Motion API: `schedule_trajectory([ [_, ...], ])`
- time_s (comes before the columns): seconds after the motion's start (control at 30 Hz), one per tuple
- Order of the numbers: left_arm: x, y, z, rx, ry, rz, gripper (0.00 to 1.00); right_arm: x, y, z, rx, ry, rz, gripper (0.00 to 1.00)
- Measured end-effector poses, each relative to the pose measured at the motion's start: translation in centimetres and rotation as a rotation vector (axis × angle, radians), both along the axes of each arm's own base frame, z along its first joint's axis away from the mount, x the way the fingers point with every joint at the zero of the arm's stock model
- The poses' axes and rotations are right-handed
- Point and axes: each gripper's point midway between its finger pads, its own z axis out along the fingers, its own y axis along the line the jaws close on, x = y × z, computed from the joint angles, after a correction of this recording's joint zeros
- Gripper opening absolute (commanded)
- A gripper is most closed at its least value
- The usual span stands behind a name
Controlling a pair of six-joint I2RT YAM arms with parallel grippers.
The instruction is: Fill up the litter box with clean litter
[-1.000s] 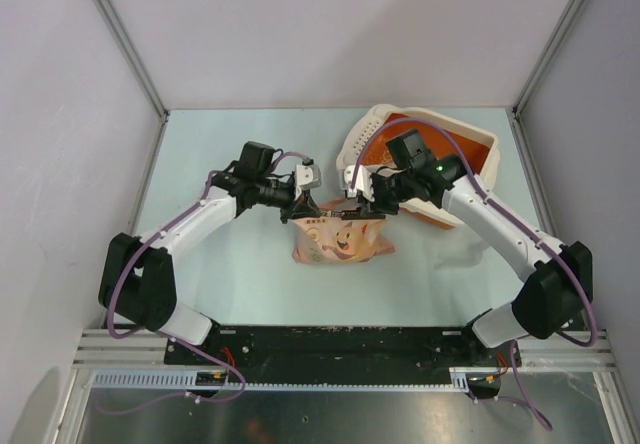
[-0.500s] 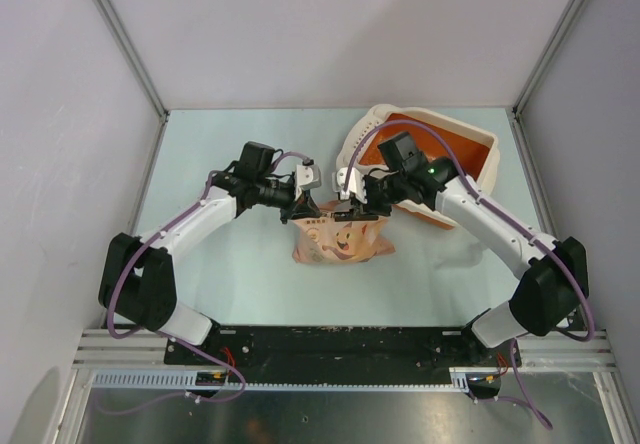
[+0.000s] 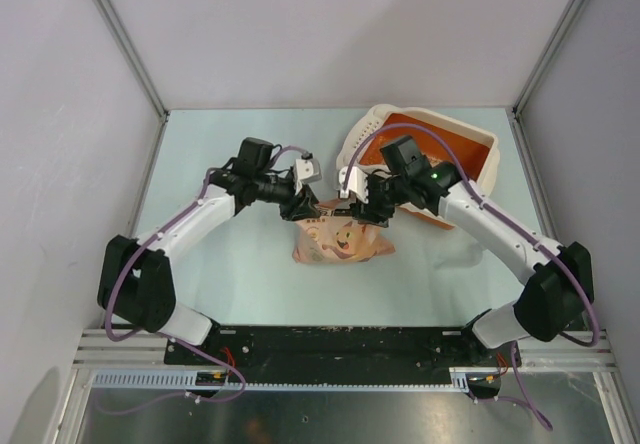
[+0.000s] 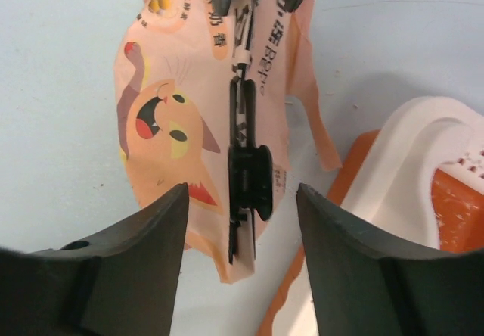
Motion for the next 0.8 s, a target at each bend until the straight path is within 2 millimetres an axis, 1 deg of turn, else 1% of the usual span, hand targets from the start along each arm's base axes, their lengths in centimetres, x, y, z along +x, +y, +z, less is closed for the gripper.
schedule_trajectory([
  [0.03, 0.2, 0.1, 0.3, 0.001, -0.004, 0.013, 0.55, 0.1, -0.2, 0.2, 0.003, -0.004, -0.017, 0.74],
  [0.07, 0.4, 0.2, 0.7, 0.003, -0.005, 0.027, 0.63, 0.1, -0.3, 0.6, 0.010, -0.007, -0.034, 0.78],
  [0.1, 0.8, 0.3, 1.2, 0.002, -0.011, 0.046, 0.74, 0.2, -0.5, 1.2, 0.024, -0.014, -0.061, 0.82],
  [0.13, 1.1, 0.5, 2.0, -0.001, -0.021, 0.069, 0.90, 0.4, -0.7, 2.2, 0.048, -0.027, -0.091, 0.83],
  [0.17, 1.5, 0.7, 2.7, -0.004, -0.033, 0.085, 0.99, 0.5, -0.9, 2.9, 0.069, -0.035, -0.118, 0.86],
  [0.2, 2.0, 0.9, 3.6, -0.009, -0.048, 0.110, 0.99, 0.7, -1.2, 4.0, 0.095, -0.048, -0.154, 0.91],
  [0.27, 2.9, 1.7, 5.5, -0.020, -0.082, 0.166, 1.00, 1.3, -1.9, 5.9, 0.144, -0.074, -0.236, 0.93],
  [0.33, 3.8, 2.8, 7.3, -0.025, -0.124, 0.229, 1.00, 2.0, -2.8, 7.3, 0.178, -0.091, -0.333, 0.93],
  [0.4, 4.4, 3.9, 8.9, -0.028, -0.163, 0.288, 1.00, 2.9, -3.7, 7.9, 0.182, -0.090, -0.442, 0.95],
  [0.5, 5.5, 5.9, 10.4, -0.016, -0.201, 0.403, 1.00, 4.4, -5.0, 7.7, 0.167, -0.066, -0.652, 0.99],
  [0.6, 6.5, 7.9, 10.8, 0.002, -0.204, 0.518, 0.99, 5.0, -6.5, 6.8, 0.158, -0.028, -0.812, 1.00],
  [0.67, 7.1, 9.2, 10.7, 0.011, -0.189, 0.594, 1.00, 5.4, -7.4, 6.7, 0.169, -0.020, -0.898, 1.00],
  [0.73, 7.3, 10.3, 10.4, 0.012, -0.166, 0.657, 1.00, 5.8, -8.1, 6.8, 0.181, -0.020, -0.962, 1.00],
  [0.8, 7.2, 11.3, 9.6, 0.020, -0.142, 0.711, 1.00, 6.1, -8.6, 6.9, 0.187, -0.023, -1.005, 1.00],
])
